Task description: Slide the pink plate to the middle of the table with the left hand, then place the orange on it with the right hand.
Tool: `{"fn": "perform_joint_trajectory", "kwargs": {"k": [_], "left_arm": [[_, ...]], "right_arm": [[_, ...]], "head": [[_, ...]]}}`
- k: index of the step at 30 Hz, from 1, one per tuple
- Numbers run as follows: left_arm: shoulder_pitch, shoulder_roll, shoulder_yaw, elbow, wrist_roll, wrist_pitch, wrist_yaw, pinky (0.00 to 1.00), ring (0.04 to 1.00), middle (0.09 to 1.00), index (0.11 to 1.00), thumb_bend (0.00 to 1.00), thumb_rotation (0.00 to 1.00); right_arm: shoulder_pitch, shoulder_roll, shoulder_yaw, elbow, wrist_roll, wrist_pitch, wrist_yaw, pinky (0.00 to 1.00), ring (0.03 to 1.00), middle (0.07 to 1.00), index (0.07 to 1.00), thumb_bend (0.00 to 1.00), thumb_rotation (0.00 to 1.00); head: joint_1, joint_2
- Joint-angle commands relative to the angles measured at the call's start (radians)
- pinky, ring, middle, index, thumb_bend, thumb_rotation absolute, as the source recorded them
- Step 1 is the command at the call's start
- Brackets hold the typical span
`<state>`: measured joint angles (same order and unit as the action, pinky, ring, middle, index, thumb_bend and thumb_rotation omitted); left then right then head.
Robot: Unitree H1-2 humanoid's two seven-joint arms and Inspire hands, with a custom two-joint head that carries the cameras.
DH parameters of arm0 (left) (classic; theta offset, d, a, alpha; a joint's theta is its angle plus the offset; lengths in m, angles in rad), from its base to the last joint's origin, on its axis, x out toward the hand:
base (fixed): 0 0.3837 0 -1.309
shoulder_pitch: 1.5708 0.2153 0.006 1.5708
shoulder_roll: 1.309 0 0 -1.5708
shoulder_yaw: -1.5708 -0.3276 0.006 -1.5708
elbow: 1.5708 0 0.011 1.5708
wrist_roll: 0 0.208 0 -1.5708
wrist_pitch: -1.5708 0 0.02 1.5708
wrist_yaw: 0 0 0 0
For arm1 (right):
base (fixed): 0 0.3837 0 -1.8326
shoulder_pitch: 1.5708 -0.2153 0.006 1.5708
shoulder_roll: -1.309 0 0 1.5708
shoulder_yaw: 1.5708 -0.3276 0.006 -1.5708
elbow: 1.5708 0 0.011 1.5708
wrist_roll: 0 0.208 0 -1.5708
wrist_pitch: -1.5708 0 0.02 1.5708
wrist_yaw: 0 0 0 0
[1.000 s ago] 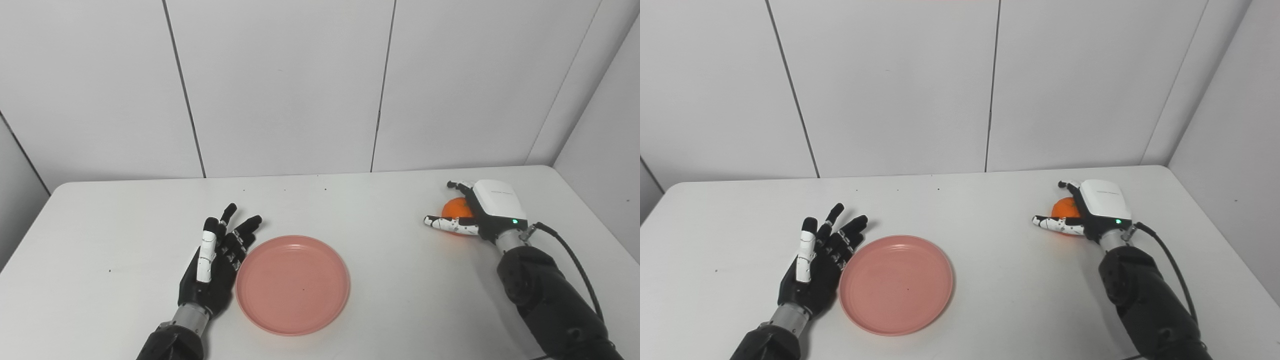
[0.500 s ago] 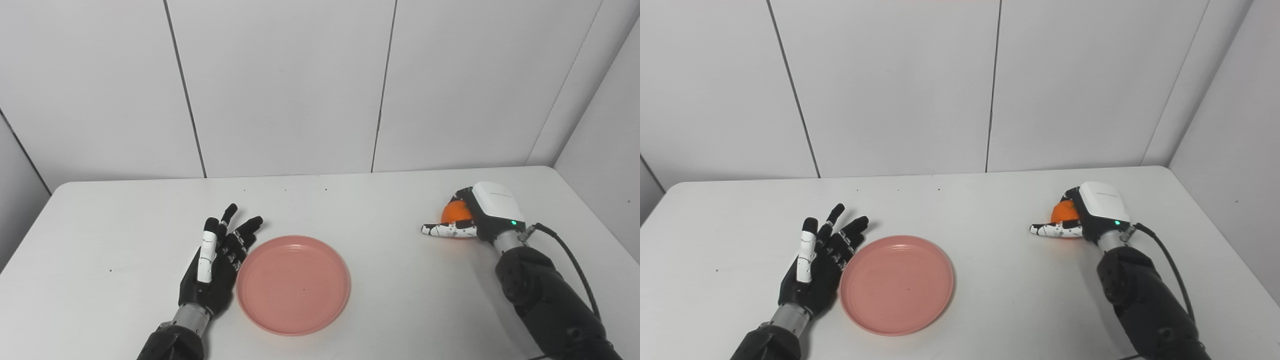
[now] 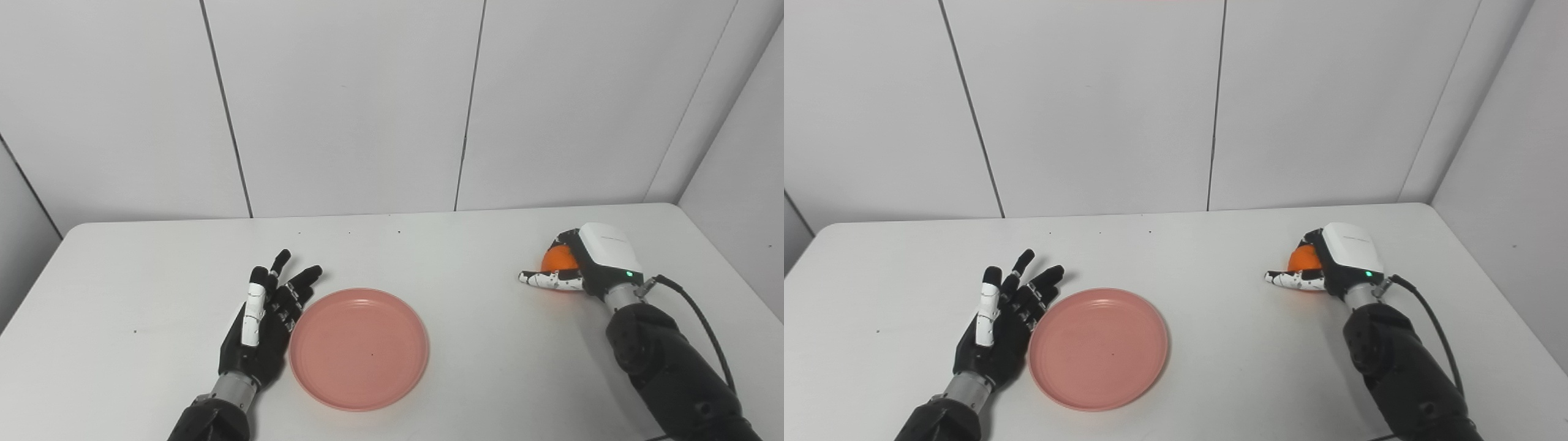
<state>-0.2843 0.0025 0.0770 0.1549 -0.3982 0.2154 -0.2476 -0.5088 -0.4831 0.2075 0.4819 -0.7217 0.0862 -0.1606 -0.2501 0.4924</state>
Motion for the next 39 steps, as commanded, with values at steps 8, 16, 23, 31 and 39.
{"fn": "perform_joint_trajectory", "kwargs": {"k": [8, 16, 23, 31, 39], "left_arm": [[0.029, 0.001, -0.007, 0.028, 0.014, 0.052, 0.023, 1.0, 0.916, 0.758, 1.0, 0.84, 0.8], [0.027, -0.006, -0.009, 0.023, 0.016, 0.051, 0.03, 1.0, 0.924, 0.826, 1.0, 0.85, 0.8], [0.024, -0.007, -0.014, 0.03, 0.021, 0.043, 0.03, 1.0, 0.915, 0.792, 1.0, 0.85, 0.8], [0.026, -0.01, -0.015, 0.027, 0.02, 0.043, 0.031, 1.0, 0.915, 0.798, 1.0, 0.85, 0.81], [0.028, -0.025, -0.024, 0.021, 0.033, 0.046, 0.044, 1.0, 0.908, 0.779, 1.0, 0.87, 0.8]], "right_arm": [[-0.052, -0.046, -0.019, -0.128, -0.015, -0.02, -0.018, 0.11, 0.163, 0.225, 0.263, 0.45, 0.54], [-0.106, -0.076, -0.045, -0.232, -0.009, -0.051, -0.002, 0.11, 0.16, 0.224, 0.265, 0.45, 0.46], [-0.127, -0.069, -0.035, -0.346, -0.043, -0.038, 0.033, 0.11, 0.154, 0.211, 0.252, 0.46, 0.54], [-0.126, -0.023, -0.036, -0.494, -0.045, -0.036, 0.1, 0.11, 0.15, 0.215, 0.259, 0.47, 0.53], [-0.104, 0.051, -0.037, -0.646, -0.024, -0.029, 0.158, 0.12, 0.158, 0.231, 0.281, 0.48, 0.61]], "head": [[0.003, 0.001], [0.008, 0.0], [0.014, -0.003], [0.024, -0.001], [0.087, 0.006]]}}
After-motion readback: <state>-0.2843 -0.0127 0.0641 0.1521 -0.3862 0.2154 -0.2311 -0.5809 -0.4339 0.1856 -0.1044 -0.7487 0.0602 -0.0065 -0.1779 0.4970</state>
